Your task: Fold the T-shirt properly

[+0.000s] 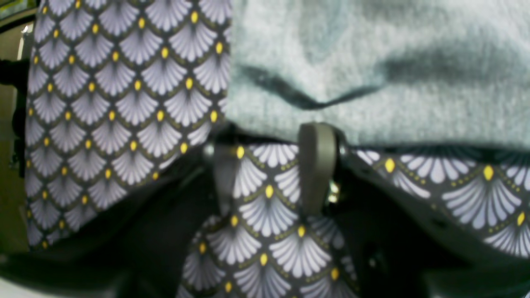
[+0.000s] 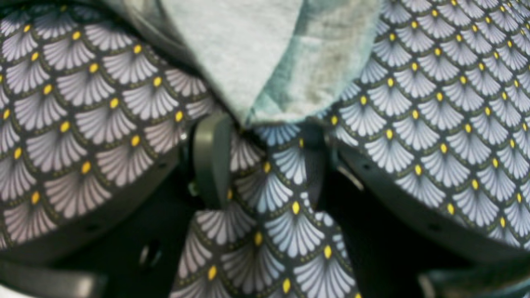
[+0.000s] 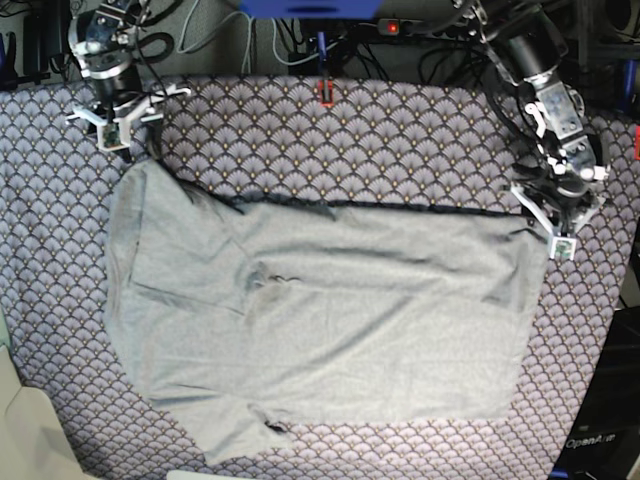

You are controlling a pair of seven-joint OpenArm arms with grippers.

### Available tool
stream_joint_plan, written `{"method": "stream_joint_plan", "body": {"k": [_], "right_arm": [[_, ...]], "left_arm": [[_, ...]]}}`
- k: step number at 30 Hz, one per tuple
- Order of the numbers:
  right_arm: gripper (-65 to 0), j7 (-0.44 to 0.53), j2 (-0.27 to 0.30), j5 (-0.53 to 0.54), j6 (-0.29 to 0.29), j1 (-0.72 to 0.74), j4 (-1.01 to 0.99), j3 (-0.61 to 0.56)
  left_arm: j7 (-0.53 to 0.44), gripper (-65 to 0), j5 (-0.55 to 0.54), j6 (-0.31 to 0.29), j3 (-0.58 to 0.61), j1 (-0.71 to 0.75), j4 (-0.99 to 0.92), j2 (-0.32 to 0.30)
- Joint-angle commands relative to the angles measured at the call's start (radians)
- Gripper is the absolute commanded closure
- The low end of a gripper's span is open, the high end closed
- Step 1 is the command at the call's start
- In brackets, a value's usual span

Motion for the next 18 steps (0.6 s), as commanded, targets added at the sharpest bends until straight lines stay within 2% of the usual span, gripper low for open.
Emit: {"method": "stream_joint_plan", "body": {"k": [1,12,18], "right_arm": [[-29.7,0.024,0.004,0.015,-0.004,0.000,0.006,0.000],[-29.7,0.024,0.009,0.014,-0.004,0.032,0.006,-0.002],[-29.6,0.026,0.009,-0.069,-0.004,0.075,-0.054,0.001]], "left_arm": [[-0.013,-25.4,-0.006,0.005,0.000,-0.017,0.013,-0.011],[-0.013,-25.3,-0.006,0.005,0.000,-0.019,0.013,-0.009],[-0.013,-25.3,-0.006,0.005,0.000,-0.019,0.013,-0.011]]}}
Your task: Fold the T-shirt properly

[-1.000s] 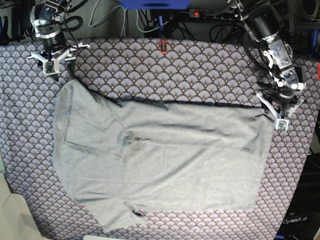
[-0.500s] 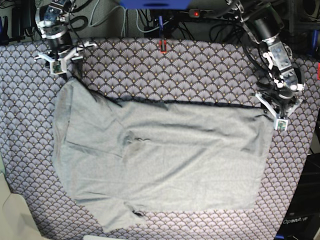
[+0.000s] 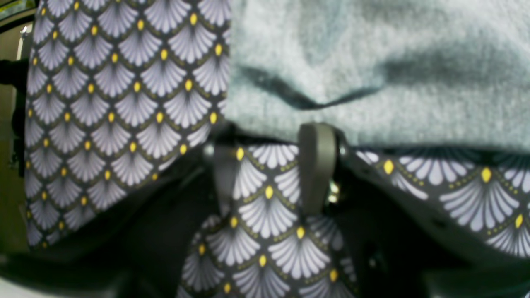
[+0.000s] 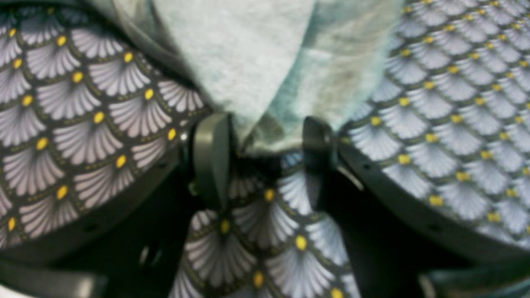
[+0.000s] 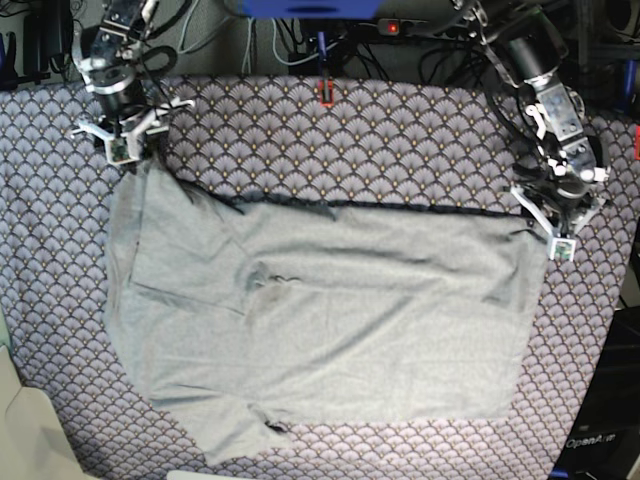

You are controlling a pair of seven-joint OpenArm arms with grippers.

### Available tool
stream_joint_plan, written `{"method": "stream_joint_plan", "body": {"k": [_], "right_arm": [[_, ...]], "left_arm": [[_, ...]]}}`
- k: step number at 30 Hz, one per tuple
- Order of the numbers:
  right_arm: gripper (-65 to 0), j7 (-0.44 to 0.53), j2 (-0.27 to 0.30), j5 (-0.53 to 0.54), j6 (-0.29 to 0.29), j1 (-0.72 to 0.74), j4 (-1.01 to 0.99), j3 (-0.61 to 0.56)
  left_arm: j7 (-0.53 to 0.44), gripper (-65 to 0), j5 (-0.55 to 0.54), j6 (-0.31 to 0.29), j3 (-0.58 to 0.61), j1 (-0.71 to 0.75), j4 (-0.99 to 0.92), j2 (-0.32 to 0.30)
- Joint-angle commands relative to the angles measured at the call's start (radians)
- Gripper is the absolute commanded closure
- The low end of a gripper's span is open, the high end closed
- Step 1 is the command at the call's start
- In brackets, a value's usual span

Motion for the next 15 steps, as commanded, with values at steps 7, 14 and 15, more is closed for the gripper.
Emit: {"method": "stream_joint_plan", "body": {"k": [7,14,15], "right_arm": [[-29.2,0.028,0.004,0.012,-0.004,0.002,-0.011,0.003],[-4.7,0.027,0.020,0.012,-0.004,0.028,-0.014,0.009],[-0.6,0.027,0.020,0.012,-0.004,0.028,-0.014,0.009]], "left_arm": [[-0.013,-25.3,-0.006,0.005,0.000,-0.017,0.013,-0.011],[-0.013,-25.3,-0.006,0.004,0.000,-0.017,0.013,-0.012],[-0.013,-25.3,-0.006,0.002,0.000,-0.017,0.013,-0.012]]}}
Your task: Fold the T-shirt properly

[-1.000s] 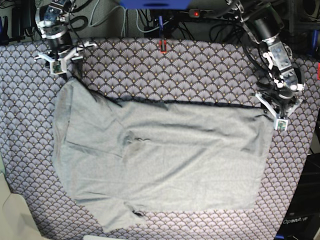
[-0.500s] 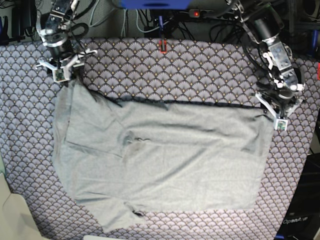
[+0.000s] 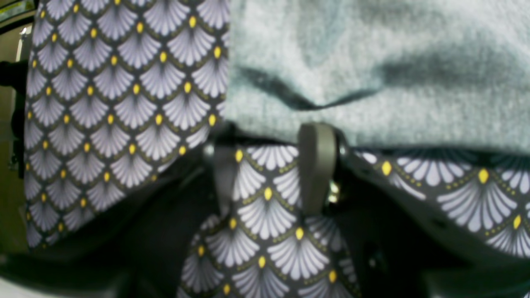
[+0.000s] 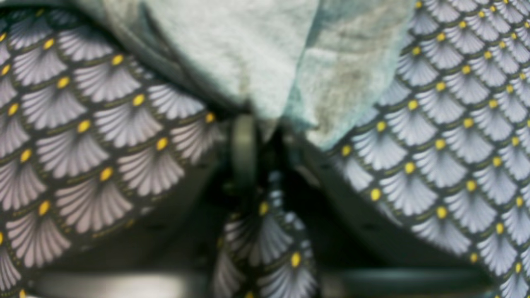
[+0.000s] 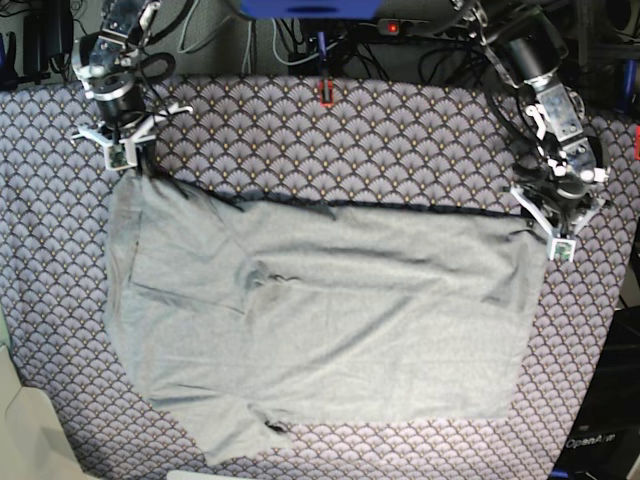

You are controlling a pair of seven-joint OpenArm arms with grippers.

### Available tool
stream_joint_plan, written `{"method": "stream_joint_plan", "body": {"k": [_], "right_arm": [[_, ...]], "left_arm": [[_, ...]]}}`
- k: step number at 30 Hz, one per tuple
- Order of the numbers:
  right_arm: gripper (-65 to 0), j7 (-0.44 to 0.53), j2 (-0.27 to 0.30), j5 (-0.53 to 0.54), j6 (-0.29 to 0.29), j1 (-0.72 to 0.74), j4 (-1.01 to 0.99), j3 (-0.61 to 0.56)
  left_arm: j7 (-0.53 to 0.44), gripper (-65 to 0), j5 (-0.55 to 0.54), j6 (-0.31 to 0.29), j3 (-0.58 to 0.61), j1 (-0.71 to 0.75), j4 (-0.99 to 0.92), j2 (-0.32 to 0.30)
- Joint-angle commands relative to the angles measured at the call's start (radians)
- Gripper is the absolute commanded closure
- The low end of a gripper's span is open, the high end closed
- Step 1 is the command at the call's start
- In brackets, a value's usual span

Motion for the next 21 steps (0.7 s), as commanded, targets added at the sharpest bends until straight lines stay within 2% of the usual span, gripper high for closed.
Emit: {"method": "stream_joint_plan", "body": {"k": [1,18,20,21], "right_arm": [[0.0,0.019,0.002,0.011,-0.004,0.002,0.014,0.003],[0.0,0.019,0.002,0.011,-0.004,-0.003,0.012,0.003],[0.0,0.018,0.002,0.011,-0.004,-0.004,0.012,0.003],[0.0,0.018,0.002,0.011,-0.004,-0.004,0.012,0.003]], "left_arm": [[-0.014,-25.3,-0.006,0.001,0.002,-0.016,0.013,-0.012],[-0.015,-24.8,-0.008,0.001,0.000,-0.016,0.012,-0.008],[-0.015,-20.9,-0.008,0.002,0.000,-0.016,0.012,-0.006],[-0.015,-16.7,-0.008,0.004,0.000,-0.016,0.012,-0.005]]}}
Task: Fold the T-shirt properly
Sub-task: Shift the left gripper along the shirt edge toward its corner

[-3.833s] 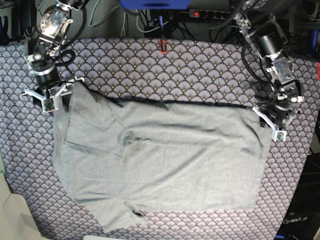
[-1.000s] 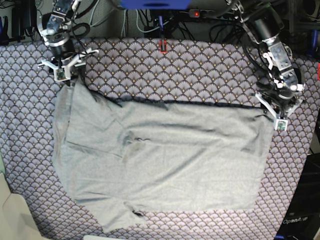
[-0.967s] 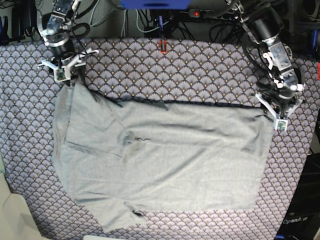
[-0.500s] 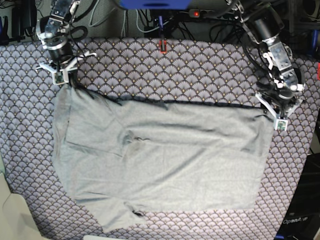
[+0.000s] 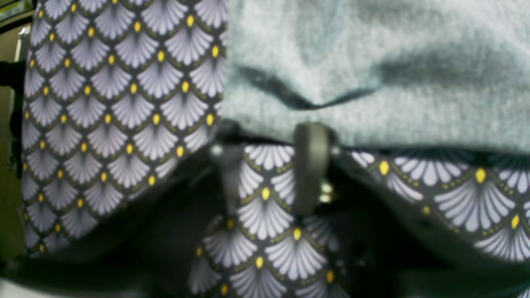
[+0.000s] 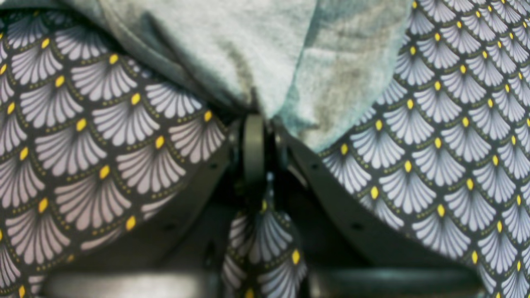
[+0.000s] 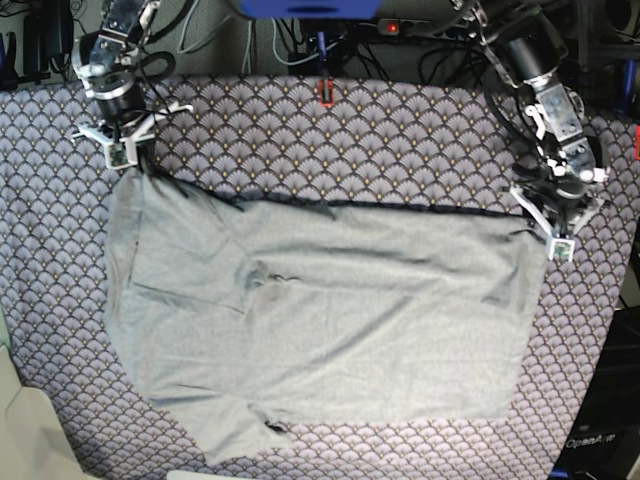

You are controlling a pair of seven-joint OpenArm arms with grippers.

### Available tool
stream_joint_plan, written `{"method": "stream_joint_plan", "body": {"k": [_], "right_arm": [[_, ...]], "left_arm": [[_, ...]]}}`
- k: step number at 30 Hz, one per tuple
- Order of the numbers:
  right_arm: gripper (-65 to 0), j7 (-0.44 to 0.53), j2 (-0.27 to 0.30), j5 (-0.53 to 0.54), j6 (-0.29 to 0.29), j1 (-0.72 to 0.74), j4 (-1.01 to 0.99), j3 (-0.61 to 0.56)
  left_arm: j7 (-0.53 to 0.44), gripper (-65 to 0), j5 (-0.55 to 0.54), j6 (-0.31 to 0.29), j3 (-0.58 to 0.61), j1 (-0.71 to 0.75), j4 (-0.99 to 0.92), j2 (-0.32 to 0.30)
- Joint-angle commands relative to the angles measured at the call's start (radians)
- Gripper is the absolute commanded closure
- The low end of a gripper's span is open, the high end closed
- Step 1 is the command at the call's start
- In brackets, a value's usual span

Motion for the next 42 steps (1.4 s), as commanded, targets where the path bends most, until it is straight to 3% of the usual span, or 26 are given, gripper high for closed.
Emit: {"method": "stream_joint_plan", "body": {"k": [1,4,14,25,32,42], "right_arm": [[0.0,0.018,0.003,0.011,-0.004,-0.001,0.012,0.003],[0.0,0.017,0.003,0.011,-0.004,-0.003,0.012,0.003],[0.0,0.015,0.003,0.011,-0.004,-0.004,0.012,0.005],[0.0,0.015,0.003,0.011,-0.004,-0.004,0.012,0.005],[0.0,0.015,0.003,0.011,-0.004,-0.004,0.012,0.005],[0.0,0.015,0.011,0.011,-0.004,-0.004,0.011,0.005]], "left_arm": [[-0.015,-12.4,-0.008,0.006,0.000,-0.016,0.011,-0.009],[-0.015,0.0,-0.008,0.007,0.000,-0.017,-0.004,-0.010],[-0.013,0.0,-0.008,0.000,-0.078,-0.019,-0.027,-0.007],[-0.009,0.0,-0.008,-0.002,-0.086,-0.009,0.128,0.021],[-0.012,-24.0,-0.008,-0.002,-0.086,-0.013,0.129,0.022],[-0.013,-27.0,-0.120,0.007,-0.083,-0.037,0.022,-0.013]]}}
